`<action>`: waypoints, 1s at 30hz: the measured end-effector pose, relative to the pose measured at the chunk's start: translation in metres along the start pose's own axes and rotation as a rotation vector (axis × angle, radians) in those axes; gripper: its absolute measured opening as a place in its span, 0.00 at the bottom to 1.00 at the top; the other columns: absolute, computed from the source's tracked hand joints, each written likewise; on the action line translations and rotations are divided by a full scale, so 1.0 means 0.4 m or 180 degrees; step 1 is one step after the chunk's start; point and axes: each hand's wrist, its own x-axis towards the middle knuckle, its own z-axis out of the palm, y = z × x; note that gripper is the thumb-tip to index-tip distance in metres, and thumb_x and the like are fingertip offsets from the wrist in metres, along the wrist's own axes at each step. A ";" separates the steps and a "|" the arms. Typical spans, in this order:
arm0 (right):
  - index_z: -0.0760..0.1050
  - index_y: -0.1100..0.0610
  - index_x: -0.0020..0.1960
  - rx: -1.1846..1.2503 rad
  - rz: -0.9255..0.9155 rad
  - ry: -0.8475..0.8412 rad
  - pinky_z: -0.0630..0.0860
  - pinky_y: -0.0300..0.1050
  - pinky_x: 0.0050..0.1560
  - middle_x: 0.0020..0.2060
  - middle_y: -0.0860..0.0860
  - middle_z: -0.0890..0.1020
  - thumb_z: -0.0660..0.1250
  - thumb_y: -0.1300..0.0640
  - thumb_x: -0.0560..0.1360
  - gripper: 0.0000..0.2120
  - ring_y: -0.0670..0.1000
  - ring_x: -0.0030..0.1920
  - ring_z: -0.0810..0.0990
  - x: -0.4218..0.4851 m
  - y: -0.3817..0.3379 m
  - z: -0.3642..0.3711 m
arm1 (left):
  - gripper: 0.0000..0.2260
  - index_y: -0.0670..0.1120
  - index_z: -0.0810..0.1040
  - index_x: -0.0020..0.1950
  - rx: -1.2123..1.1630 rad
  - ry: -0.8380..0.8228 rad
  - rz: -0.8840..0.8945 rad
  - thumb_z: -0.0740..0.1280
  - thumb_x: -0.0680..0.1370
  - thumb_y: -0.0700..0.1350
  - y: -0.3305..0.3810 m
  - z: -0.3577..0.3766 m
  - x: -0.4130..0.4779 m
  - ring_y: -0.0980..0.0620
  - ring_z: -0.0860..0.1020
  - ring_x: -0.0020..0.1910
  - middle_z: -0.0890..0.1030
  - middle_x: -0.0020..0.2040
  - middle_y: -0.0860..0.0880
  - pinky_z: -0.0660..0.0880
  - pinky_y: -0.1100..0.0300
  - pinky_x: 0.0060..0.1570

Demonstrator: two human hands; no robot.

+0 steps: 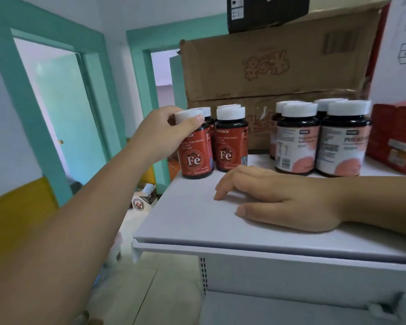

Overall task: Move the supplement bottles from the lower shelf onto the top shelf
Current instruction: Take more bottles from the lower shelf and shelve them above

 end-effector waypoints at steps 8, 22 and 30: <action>0.64 0.40 0.67 -0.0032 0.0090 0.0032 0.65 0.48 0.68 0.64 0.41 0.67 0.56 0.44 0.79 0.16 0.44 0.67 0.66 -0.005 -0.009 -0.005 | 0.14 0.53 0.80 0.48 -0.0144 0.0199 0.0126 0.72 0.73 0.61 -0.027 0.011 0.026 0.56 0.81 0.44 0.81 0.42 0.58 0.81 0.49 0.49; 0.64 0.39 0.71 -0.0760 0.0786 0.0053 0.68 0.47 0.66 0.66 0.42 0.68 0.52 0.38 0.80 0.20 0.43 0.65 0.69 -0.026 -0.068 -0.019 | 0.33 0.45 0.75 0.67 -0.0037 0.0274 -0.0022 0.69 0.72 0.66 -0.026 0.030 0.002 0.50 0.78 0.56 0.80 0.63 0.48 0.71 0.58 0.49; 0.73 0.44 0.65 -0.1057 0.1143 0.0323 0.73 0.47 0.61 0.59 0.45 0.77 0.56 0.53 0.81 0.15 0.48 0.57 0.76 -0.156 -0.089 -0.055 | 0.21 0.43 0.81 0.51 0.1464 -0.0914 -0.0128 0.65 0.78 0.61 0.067 -0.046 -0.185 0.49 0.78 0.42 0.82 0.42 0.42 0.73 0.56 0.45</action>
